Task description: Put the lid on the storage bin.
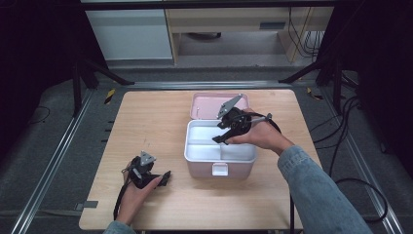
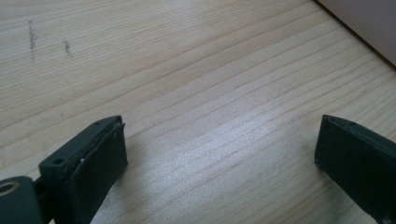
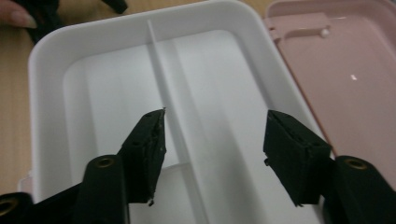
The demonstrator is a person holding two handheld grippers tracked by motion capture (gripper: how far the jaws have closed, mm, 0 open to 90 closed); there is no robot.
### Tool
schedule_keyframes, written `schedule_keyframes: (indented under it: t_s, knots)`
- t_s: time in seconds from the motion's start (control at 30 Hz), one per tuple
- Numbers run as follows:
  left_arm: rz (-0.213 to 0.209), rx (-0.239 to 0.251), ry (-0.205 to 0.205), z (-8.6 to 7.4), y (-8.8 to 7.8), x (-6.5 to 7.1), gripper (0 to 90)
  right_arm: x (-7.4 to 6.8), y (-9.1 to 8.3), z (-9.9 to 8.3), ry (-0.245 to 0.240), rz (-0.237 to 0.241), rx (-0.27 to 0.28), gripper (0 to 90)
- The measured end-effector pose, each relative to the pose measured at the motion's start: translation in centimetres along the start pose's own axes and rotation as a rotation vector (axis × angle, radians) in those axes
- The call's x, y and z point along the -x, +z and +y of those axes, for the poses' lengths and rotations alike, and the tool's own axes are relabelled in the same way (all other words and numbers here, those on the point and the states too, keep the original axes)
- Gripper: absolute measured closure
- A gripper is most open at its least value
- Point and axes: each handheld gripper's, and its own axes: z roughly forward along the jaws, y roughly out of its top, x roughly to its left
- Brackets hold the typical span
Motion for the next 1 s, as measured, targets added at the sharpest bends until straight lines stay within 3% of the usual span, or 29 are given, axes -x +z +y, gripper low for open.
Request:
schedule_keyframes:
  t_s: [0.1,0.3,0.43,0.57,0.6,0.7,0.8,1.0]
  knots:
    - [-0.005,-0.001,0.001,0.1,0.1,-0.1,1.0,0.3,-0.6,-0.3,0.057,-0.037,0.042,33.1]
    - [-0.005,-0.004,0.034,0.5,0.1,0.1,2.9,1.2,-2.1,-0.9,0.151,-0.137,0.061,22.4]
    - [0.006,0.005,0.059,2.2,-0.3,-0.1,4.5,1.8,-3.0,-1.3,0.21,-0.18,0.087,17.3]
    - [0.001,0.008,0.083,4.9,-0.6,-0.8,5.8,2.7,-3.7,-2.1,0.251,-0.229,0.097,31.4]
    - [0.002,0.009,0.085,5.7,-0.6,-1.1,5.9,3.1,-3.9,-2.3,0.268,-0.25,0.102,39.8]
    - [0.0,0.011,0.087,8.0,-0.7,-1.7,6.7,3.9,-4.3,-2.7,0.319,-0.303,0.103,52.9]
    - [-0.01,0.01,0.087,10.0,-0.7,-2.0,8.1,4.9,-4.5,-3.0,0.384,-0.337,0.102,59.9]
    - [-0.024,0.04,0.068,14.2,-0.4,-3.0,12.9,6.6,-4.2,-3.2,0.447,-0.381,0.089,65.7]
